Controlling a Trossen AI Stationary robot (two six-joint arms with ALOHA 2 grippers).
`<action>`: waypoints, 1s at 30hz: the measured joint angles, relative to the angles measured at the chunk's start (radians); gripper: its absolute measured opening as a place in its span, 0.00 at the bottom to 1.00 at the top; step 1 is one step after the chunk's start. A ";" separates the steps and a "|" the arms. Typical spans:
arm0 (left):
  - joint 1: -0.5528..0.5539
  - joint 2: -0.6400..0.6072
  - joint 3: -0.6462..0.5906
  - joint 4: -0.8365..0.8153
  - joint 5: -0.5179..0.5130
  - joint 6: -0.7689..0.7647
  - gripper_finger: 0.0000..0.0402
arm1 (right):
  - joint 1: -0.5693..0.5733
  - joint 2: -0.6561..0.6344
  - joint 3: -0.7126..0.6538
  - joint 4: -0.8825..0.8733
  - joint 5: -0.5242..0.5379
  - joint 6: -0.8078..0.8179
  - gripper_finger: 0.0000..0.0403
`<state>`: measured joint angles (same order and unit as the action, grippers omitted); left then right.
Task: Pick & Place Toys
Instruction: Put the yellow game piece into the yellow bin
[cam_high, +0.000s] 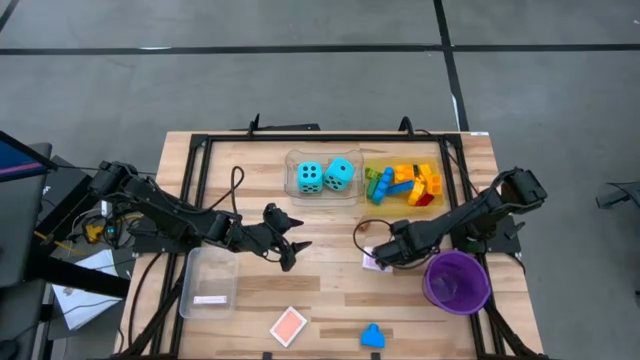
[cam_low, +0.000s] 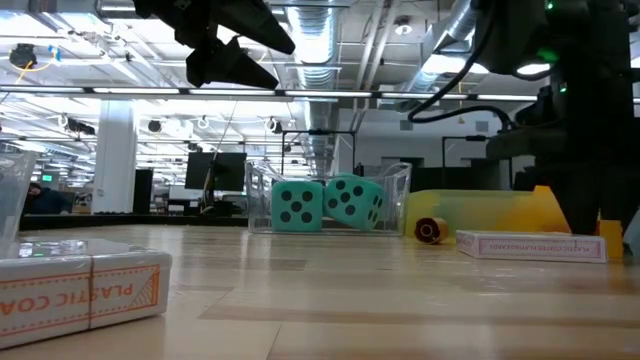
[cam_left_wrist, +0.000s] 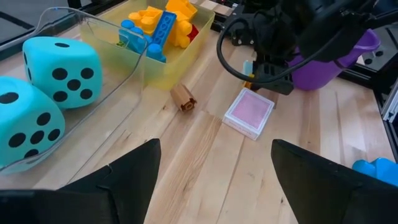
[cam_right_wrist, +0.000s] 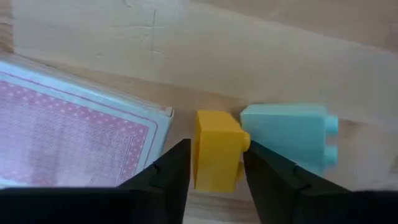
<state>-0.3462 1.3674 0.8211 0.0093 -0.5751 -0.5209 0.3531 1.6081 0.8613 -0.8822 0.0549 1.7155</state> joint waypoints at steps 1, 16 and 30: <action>0.000 0.000 0.000 0.000 0.000 0.000 0.75 | 0.000 0.000 -0.001 0.000 0.002 -0.008 0.34; 0.000 0.000 0.000 -0.001 0.000 0.000 0.75 | 0.000 0.000 -0.001 0.004 0.020 -0.025 0.25; 0.000 0.000 0.000 -0.001 0.000 0.000 0.75 | -0.002 -0.098 0.034 -0.040 0.103 -0.067 0.25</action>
<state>-0.3462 1.3674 0.8215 0.0086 -0.5755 -0.5213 0.3515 1.5097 0.8952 -0.9226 0.1584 1.6488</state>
